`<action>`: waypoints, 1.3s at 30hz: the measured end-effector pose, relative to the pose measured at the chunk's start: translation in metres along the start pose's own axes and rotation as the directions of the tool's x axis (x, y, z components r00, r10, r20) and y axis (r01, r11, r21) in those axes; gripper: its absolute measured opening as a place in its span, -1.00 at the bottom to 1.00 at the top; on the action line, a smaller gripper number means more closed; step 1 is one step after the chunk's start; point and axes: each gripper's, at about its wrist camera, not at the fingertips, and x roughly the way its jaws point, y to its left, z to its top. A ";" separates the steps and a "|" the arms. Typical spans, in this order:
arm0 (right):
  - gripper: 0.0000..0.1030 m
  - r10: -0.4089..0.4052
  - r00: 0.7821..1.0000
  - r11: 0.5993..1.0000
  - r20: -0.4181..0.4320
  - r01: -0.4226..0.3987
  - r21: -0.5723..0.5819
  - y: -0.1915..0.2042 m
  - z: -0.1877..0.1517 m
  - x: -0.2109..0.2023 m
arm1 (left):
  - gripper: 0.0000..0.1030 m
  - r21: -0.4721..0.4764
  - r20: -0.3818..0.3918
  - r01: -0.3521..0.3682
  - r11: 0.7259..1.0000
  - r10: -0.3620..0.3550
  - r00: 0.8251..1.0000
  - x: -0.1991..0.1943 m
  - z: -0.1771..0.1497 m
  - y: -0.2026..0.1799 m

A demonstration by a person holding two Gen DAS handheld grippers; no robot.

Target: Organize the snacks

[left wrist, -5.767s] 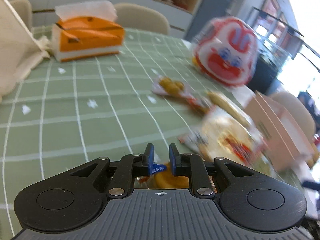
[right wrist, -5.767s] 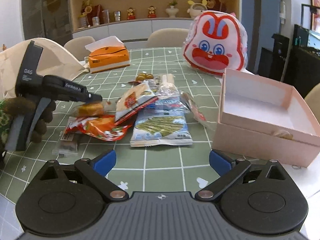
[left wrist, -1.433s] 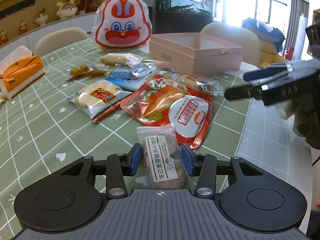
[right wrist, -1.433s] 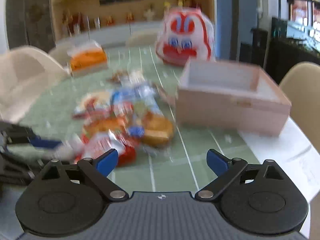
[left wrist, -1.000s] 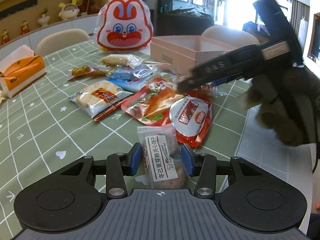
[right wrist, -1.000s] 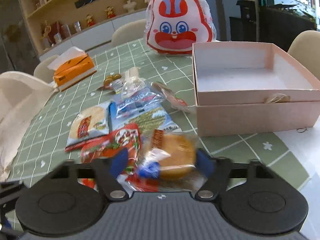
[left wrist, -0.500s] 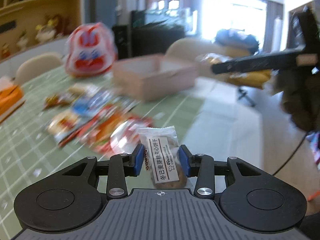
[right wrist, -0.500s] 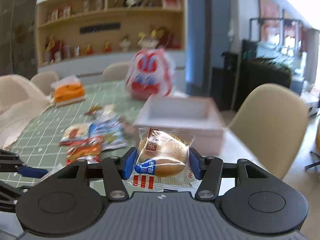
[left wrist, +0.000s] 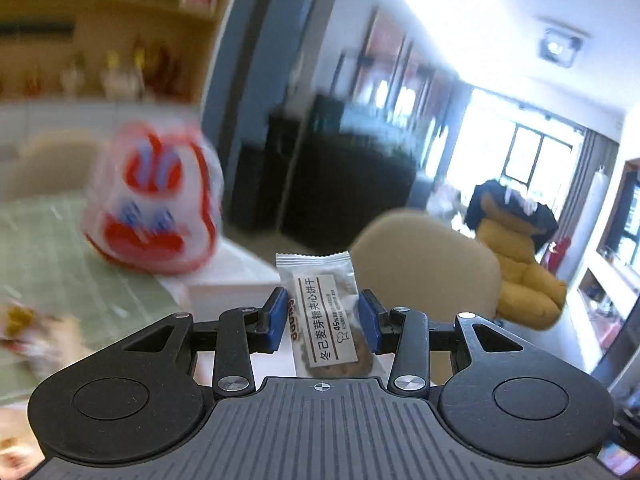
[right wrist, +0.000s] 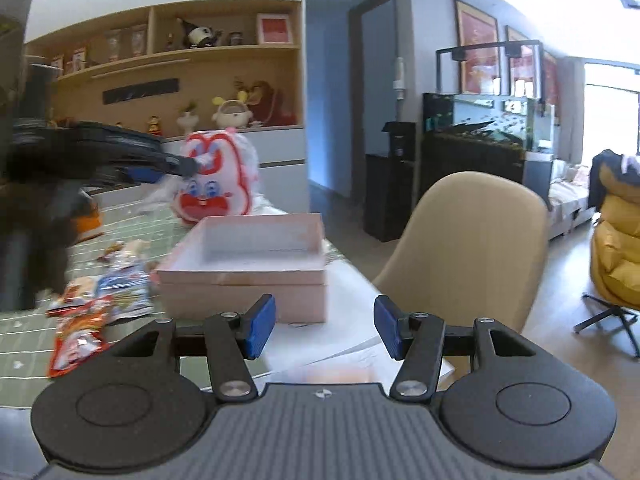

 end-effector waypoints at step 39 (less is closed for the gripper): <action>0.51 -0.489 0.803 0.789 -0.341 0.574 0.220 -0.189 -0.270 0.045 | -0.17 -0.080 -0.039 0.331 0.940 -0.335 0.942 0.044 -0.111 -0.091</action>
